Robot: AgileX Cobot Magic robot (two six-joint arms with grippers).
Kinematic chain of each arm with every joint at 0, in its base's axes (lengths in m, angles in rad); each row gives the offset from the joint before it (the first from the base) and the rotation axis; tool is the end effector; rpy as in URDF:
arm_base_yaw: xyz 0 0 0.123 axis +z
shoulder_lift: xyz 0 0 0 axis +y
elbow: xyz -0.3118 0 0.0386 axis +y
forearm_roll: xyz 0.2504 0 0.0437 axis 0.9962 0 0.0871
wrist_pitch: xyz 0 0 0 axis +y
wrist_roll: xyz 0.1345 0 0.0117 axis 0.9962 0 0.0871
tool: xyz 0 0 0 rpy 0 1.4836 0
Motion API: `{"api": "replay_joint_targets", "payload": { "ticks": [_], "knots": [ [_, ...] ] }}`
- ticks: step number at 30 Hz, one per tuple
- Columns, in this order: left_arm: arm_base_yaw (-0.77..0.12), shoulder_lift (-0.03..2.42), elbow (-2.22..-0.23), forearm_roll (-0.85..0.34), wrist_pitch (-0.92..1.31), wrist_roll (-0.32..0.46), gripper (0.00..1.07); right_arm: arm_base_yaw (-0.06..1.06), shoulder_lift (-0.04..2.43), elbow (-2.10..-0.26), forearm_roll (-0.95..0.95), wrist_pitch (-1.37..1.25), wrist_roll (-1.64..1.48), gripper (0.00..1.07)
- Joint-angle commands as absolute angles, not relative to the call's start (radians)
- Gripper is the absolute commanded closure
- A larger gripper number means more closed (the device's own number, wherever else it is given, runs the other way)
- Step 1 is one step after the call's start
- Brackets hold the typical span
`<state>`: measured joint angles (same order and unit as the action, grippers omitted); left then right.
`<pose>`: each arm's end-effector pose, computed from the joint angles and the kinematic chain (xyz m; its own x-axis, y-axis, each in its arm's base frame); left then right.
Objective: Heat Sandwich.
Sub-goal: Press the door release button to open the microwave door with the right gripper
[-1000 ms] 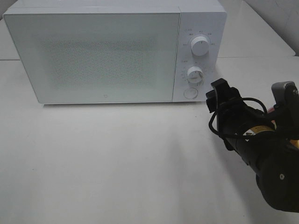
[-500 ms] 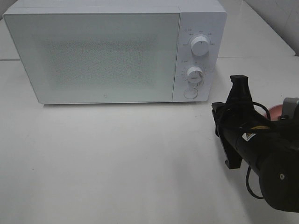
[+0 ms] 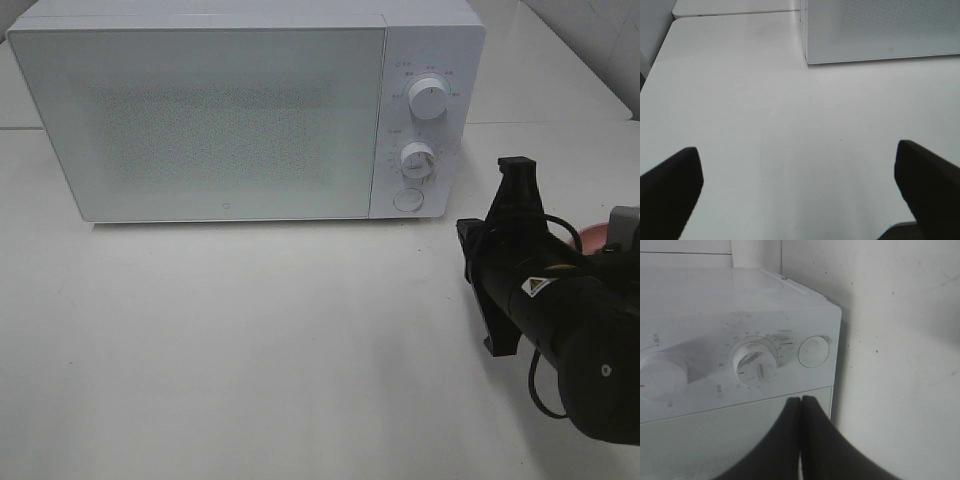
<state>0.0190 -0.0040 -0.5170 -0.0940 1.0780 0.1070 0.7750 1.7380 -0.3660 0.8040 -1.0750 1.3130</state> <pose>0.0037 -0.0111 0.2622 -0.4467 0.0537 -0.8931 0.0829 0.9964 0.0185 0.2594 0.1344 0.1488 -0.0658 0.9969 -0.0424 0.2812 0.0593 0.9578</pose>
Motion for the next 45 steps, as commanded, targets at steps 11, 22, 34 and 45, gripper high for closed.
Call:
{"api": "replay_joint_targets", "payload": {
  "ticks": [11,22,34,45],
  "knots": [
    [0.022,-0.024,-0.518,-0.095,1.068,0.107,0.07,0.653,1.824,-0.51,0.618,-0.965,1.366,1.07],
    [0.022,-0.024,-0.518,-0.095,1.068,0.107,0.07,0.653,1.961,-0.614,0.582,-0.97,1.447,1.07],
    [0.022,-0.024,-0.518,-0.095,1.068,0.107,0.07,0.592,2.018,-0.697,0.533,-0.916,1.413,1.07],
    [0.022,-0.024,-0.518,-0.095,1.068,0.107,0.07,0.548,2.071,-0.778,0.524,-0.882,1.394,1.07]
  ]
}}
